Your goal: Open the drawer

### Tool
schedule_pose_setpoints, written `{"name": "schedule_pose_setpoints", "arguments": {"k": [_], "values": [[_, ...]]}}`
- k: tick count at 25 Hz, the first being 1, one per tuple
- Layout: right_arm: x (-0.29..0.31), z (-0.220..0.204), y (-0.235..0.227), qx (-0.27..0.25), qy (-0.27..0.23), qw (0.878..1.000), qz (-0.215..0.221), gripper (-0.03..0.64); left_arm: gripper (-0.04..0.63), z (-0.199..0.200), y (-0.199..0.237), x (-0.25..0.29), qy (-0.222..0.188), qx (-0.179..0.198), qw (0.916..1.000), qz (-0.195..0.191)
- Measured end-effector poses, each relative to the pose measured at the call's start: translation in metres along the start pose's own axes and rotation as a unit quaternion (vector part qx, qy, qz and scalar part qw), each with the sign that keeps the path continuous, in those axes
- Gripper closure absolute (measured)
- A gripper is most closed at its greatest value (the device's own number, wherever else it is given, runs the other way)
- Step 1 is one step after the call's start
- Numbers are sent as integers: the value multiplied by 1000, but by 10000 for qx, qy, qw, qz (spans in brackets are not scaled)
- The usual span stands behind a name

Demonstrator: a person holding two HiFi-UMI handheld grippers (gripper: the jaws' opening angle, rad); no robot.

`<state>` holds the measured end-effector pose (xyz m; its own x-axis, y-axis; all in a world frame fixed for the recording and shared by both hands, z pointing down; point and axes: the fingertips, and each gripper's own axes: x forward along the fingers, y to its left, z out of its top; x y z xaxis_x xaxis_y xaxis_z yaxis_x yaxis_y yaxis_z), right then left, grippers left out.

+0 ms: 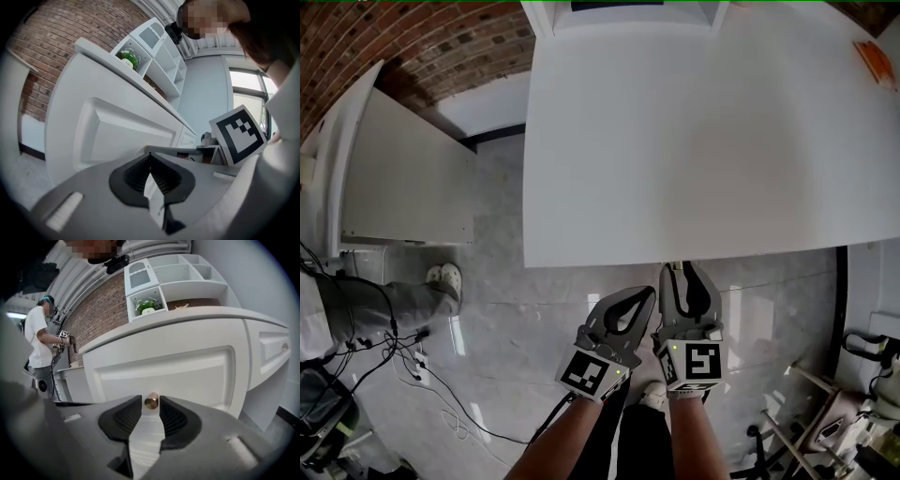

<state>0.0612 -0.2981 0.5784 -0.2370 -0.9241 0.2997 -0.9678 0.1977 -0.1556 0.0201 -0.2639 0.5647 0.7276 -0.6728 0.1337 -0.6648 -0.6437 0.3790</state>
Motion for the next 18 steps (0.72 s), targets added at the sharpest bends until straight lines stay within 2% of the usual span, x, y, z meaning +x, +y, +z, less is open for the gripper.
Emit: {"name": "schedule_pose_setpoints", "arguments": {"k": [8,18], "values": [[5,4,-2,-116,-166,9998,-67,519,592,-1,5,-7,-16,-31,10000,51],[5,0,1,-592,-3,9981,-194,535,592,-3,4,-7,58,2,10000,7]]}}
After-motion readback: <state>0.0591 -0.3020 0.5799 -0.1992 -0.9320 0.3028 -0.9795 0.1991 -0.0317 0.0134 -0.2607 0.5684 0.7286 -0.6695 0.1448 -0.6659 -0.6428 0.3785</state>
